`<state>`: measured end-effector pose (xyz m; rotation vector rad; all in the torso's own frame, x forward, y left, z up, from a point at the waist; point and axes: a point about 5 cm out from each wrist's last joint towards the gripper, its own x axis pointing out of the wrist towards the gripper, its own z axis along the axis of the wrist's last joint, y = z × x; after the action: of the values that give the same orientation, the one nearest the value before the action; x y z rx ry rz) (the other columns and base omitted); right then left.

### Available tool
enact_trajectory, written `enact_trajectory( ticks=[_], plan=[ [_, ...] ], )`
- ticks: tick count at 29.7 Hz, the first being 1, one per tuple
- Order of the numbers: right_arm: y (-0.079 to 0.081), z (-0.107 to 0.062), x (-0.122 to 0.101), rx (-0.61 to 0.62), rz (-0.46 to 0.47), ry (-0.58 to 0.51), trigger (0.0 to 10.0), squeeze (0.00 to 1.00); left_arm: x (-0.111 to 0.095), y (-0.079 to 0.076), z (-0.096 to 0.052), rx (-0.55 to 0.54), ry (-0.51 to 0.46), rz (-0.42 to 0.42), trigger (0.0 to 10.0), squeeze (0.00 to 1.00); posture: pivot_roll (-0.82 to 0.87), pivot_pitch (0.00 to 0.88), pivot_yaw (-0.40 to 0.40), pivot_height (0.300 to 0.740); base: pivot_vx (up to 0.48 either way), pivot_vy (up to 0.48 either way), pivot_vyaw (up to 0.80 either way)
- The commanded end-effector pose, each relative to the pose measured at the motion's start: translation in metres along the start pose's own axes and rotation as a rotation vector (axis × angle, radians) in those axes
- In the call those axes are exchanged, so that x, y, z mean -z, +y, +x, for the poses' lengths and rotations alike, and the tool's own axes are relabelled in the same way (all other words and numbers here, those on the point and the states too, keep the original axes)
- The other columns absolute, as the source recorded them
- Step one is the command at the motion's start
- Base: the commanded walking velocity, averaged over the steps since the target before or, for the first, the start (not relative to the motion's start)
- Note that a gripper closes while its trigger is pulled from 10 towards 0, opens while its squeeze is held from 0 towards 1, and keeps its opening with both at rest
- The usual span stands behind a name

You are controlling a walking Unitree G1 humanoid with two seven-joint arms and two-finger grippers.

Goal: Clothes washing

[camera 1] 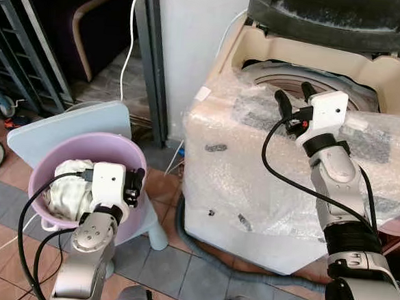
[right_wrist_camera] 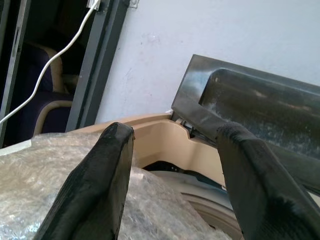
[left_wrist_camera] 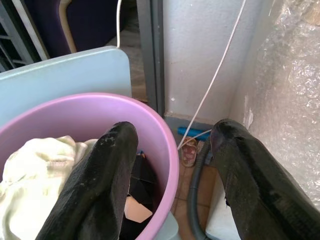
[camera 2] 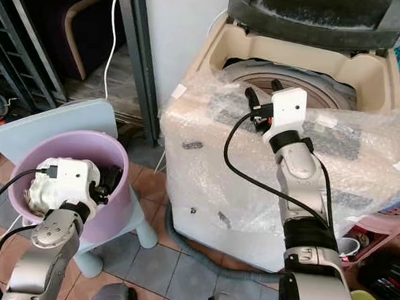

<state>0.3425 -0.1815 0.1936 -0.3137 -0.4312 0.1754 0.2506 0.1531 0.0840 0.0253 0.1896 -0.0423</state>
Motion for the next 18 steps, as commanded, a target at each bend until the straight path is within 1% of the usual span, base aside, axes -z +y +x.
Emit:
enact_trajectory(
  ticks=[1, 2, 3, 5, 6, 8, 9, 12, 13, 14, 18],
  plan=[
    [0.005, 0.002, -0.019, -0.007, -0.087, -0.083, 10.0, 1.0, 0.003, 0.0, 0.001, -0.016, 0.008, 0.002, 10.0, 0.0, -0.03, 0.044, 0.038, 0.74, 0.0, 0.0, 0.8],
    [0.005, 0.002, -0.019, -0.007, -0.087, -0.083, 10.0, 1.0, 0.003, 0.0, 0.001, -0.016, 0.008, 0.002, 10.0, 0.0, -0.03, 0.044, 0.038, 0.74, 0.0, 0.0, 0.8],
    [0.005, 0.003, -0.024, 0.001, -0.106, -0.098, 10.0, 1.0, 0.002, -0.001, 0.002, -0.021, 0.004, -0.002, 10.0, 0.0, -0.03, 0.042, 0.036, 0.74, 0.0, 0.0, 0.8],
    [0.008, 0.002, -0.028, 0.004, -0.09, -0.092, 10.0, 1.0, 0.002, -0.001, 0.003, -0.033, -0.001, -0.007, 10.0, 0.0, -0.03, 0.042, 0.031, 0.74, 0.0, 0.0, 0.8],
    [0.013, 0.0, -0.03, -0.019, -0.078, -0.083, 10.0, 1.0, 0.0, -0.001, 0.005, -0.043, -0.009, -0.011, 10.0, 0.0, -0.03, 0.041, 0.024, 0.74, 0.0, 0.0, 0.8],
    [0.019, -0.001, -0.03, -0.022, -0.052, -0.076, 10.0, 1.0, 0.0, -0.001, 0.005, -0.05, -0.01, -0.018, 10.0, 0.0, -0.02, 0.04, 0.019, 0.74, 0.0, 0.268, 0.8],
    [0.025, -0.002, -0.029, -0.032, -0.041, -0.07, 10.0, 1.0, 0.0, -0.001, 0.005, -0.054, -0.012, -0.023, 10.0, 0.0, -0.02, 0.039, 0.017, 0.74, 0.0, 0.454, 0.8],
    [0.035, -0.004, -0.028, -0.059, -0.031, -0.071, 10.0, 1.0, 0.001, -0.001, 0.005, -0.063, -0.002, -0.025, 10.0, 0.0, -0.02, 0.039, 0.017, 0.74, 0.0, 0.48, 0.68],
    [0.038, -0.005, -0.028, -0.062, -0.026, -0.066, 10.0, 0.85, 0.001, -0.001, 0.005, -0.064, -0.002, -0.021, 10.0, 0.0, -0.01, 0.038, 0.019, 0.74, 0.0, 0.48, 0.4],
    [0.042, -0.006, -0.028, -0.061, -0.012, -0.052, 10.0, 0.0, 0.001, -0.001, 0.005, -0.064, -0.004, -0.021, 10.0, 0.0, -0.01, 0.037, 0.02, 0.74, 0.0, 0.48, 0.0],
    [0.045, -0.006, -0.031, -0.073, -0.001, -0.047, 10.0, 0.0, 0.0, -0.002, 0.008, -0.061, -0.013, -0.023, 10.0, 0.0, -0.02, 0.04, 0.022, 0.74, 0.0, 0.48, 0.0]
  ],
)
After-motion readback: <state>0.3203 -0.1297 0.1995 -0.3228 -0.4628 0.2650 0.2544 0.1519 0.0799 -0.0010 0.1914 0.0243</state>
